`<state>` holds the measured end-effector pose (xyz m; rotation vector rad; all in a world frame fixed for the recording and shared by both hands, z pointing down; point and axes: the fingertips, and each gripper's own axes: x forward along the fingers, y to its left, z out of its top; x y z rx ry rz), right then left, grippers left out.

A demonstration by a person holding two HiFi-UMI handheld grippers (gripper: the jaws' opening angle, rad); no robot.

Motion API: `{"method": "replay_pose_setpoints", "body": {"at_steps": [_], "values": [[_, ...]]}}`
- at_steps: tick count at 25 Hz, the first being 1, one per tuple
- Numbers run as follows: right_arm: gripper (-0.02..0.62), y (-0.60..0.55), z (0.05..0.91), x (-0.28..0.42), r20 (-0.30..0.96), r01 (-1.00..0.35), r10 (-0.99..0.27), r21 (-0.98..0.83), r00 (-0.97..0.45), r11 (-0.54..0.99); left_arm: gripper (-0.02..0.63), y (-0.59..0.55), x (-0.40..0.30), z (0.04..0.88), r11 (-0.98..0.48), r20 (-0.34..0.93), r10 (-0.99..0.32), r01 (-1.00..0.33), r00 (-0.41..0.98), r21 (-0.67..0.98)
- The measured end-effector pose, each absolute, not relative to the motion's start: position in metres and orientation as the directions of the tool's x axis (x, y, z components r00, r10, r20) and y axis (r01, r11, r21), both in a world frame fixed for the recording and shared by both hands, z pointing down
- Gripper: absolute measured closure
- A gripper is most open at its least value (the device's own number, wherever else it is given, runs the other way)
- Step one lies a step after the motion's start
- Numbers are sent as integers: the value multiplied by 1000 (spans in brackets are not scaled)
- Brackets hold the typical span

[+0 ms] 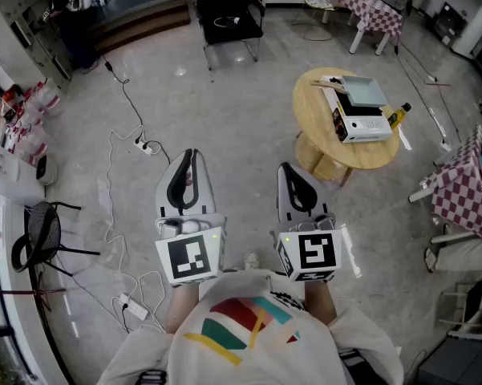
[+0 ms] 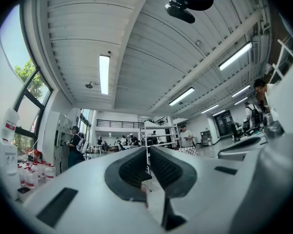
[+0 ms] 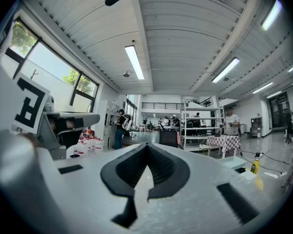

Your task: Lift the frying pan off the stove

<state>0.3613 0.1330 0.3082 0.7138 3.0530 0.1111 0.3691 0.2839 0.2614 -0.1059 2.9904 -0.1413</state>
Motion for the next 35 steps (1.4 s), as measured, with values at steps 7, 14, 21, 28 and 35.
{"method": "replay_pose_setpoints", "body": {"at_steps": [7,14,21,28,35], "values": [[601,132,315,351,19,459,459,62,-888,886,584,281,360,267,993,-140,-97,-86,-985,-80],[601,124,316,336,8,483,483,26,-876,875,584,279,346,264,994,-142,-69,-56,-987,-91],[601,113,326,319,13,503,503,27,-864,864,584,270,329,268,995,-145,-48,-35,-988,-94],[601,99,331,309,24,514,514,-4,-858,858,584,270,315,263,997,-172,-13,0,-985,-77],[601,91,340,297,43,503,503,-18,-863,864,584,265,297,261,996,-198,-32,-16,-980,-83]]}}
